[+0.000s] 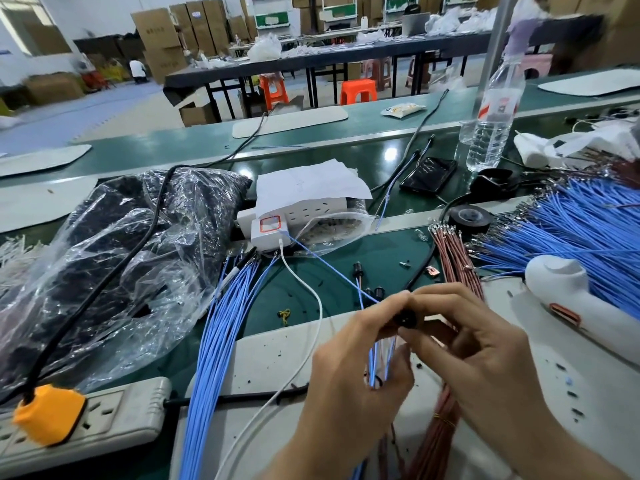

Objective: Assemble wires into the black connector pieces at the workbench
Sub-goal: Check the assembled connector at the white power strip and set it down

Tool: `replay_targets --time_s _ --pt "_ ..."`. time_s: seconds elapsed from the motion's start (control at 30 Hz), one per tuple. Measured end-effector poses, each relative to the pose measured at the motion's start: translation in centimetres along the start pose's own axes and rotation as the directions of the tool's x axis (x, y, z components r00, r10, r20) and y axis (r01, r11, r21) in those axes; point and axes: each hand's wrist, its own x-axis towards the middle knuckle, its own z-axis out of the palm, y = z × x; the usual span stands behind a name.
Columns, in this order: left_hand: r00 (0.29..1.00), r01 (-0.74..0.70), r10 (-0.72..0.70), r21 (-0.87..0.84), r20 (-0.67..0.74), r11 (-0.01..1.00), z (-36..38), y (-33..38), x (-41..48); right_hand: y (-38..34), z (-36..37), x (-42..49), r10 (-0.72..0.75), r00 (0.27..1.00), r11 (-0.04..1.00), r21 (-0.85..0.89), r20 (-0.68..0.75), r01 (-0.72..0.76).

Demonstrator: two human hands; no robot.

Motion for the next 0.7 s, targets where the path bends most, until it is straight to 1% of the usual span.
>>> replay_targets --time_s 0.1,0.27,0.47,0.57,0.7 --pt "0.999 0.009 -0.008 0.027 -0.051 1.0 0.0 -0.3 0.3 0.1 -0.1 0.1 0.026 1.0 0.999 -0.019 -0.005 -0.026" --pt "0.992 0.074 -0.069 0.044 -0.106 0.996 -0.5 -0.7 0.6 -0.1 -0.7 0.5 0.038 0.993 0.999 -0.018 -0.115 -0.04" --pt "0.994 0.088 -0.079 0.121 -0.074 0.989 -0.5 -0.8 0.6 -0.8 -0.6 0.5 0.04 0.994 0.991 0.135 -0.106 -0.026" --pt "0.996 0.081 -0.074 0.161 -0.051 0.984 -0.5 -0.7 0.6 -1.0 -0.6 0.4 0.039 0.995 0.992 0.125 -0.096 -0.027" --pt "0.997 0.076 -0.071 0.168 -0.035 0.983 -0.3 -0.6 0.4 -0.8 -0.5 0.2 0.009 0.996 0.998 0.061 -0.086 -0.004"
